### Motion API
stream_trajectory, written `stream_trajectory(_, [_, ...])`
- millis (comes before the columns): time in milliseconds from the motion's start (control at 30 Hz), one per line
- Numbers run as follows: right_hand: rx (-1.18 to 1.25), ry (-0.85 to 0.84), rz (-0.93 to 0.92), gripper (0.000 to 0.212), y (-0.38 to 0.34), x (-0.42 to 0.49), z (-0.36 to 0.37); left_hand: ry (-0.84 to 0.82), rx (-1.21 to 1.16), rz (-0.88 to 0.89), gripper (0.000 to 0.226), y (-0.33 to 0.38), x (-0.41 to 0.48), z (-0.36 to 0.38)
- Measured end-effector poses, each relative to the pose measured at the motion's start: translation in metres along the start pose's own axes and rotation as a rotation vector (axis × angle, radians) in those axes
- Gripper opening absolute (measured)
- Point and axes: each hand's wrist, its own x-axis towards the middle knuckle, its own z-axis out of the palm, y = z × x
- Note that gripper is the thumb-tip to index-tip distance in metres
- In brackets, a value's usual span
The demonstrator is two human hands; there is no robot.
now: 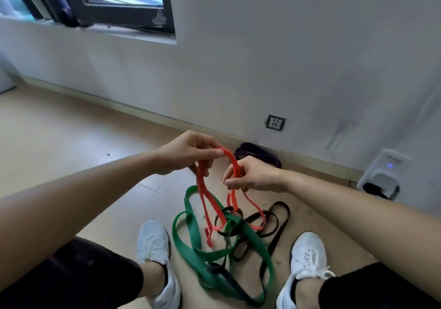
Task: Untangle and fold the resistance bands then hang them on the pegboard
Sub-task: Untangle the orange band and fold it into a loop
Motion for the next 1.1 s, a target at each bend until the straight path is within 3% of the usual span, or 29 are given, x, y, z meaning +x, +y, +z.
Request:
stream_trajectory(200, [0.217,0.119,-0.096,0.025,-0.061,-0.035,-0.052,0.145,0.09,0.08,0.03,0.041,-0.009,-0.036])
stream_trajectory(500, [0.11,0.322,-0.09,0.018,-0.072,-0.024,-0.098,-0.018,0.185,-0.037,0.025,0.039,0.037,-0.057])
stream_trajectory(633, [0.069,0.28,-0.079,0.019,-0.069,-0.012,-0.108,-0.13,0.25,-0.022,0.022,0.024,0.053,-0.056])
stream_trajectory(867, [0.02,0.242,-0.055,0.026,-0.058,-0.007,-0.125,0.016,0.045,0.064,0.035,0.023,0.057,-0.073])
stream_trajectory(1000, [0.039,0.213,-0.028,0.031,-0.058,-0.004,-0.127,0.03,-0.017,0.139,0.034,0.031,0.057,-0.07])
stream_trajectory(1100, [0.131,0.208,-0.055,0.028,-0.062,-0.001,-0.127,0.148,-0.059,0.23,0.029,0.045,0.056,-0.069])
